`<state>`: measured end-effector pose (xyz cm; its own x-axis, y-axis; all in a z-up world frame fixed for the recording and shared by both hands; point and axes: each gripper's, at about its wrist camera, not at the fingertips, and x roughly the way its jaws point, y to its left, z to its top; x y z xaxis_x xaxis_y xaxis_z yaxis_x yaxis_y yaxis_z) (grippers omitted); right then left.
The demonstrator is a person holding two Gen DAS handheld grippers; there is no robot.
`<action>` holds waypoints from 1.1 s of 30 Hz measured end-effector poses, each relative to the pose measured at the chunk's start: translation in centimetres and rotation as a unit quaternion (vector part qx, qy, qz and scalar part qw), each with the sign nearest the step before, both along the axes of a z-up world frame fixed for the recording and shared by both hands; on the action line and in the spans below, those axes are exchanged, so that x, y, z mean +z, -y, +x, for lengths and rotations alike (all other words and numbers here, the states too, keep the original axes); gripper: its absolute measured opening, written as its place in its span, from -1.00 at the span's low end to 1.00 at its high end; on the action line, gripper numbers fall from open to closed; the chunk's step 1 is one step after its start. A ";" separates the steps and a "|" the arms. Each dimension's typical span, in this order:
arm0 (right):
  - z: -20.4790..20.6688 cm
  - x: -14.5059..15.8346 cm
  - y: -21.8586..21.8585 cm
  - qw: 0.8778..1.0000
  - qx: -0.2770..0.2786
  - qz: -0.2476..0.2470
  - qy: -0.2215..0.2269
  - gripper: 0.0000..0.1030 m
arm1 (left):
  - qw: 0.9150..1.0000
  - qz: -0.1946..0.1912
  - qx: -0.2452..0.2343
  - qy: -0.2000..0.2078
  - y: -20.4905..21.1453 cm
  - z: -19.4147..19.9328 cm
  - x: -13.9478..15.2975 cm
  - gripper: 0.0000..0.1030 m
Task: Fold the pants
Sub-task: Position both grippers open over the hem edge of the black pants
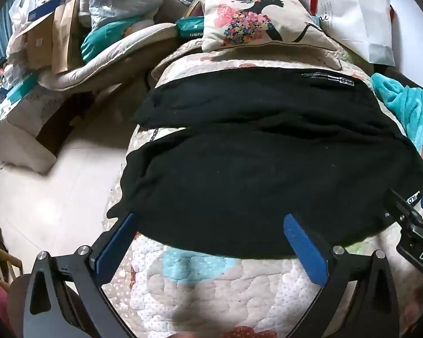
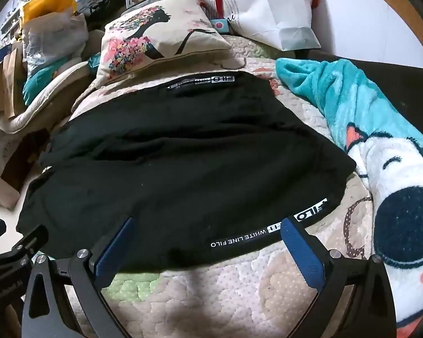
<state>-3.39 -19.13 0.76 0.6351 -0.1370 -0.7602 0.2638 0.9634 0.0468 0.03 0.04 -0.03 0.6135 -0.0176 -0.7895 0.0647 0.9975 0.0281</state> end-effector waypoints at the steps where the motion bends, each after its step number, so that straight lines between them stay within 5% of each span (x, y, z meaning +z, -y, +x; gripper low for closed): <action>1: 0.0 -0.1 0.0 1.000 0.000 0.001 -0.001 1.00 | 1.000 0.001 -0.001 0.001 0.0 0.0 0.0 1.00; 33: 0.4 -0.8 -0.9 0.999 0.020 -0.019 -0.025 1.00 | 0.998 -0.002 0.010 -0.056 -0.9 2.1 -3.1 1.00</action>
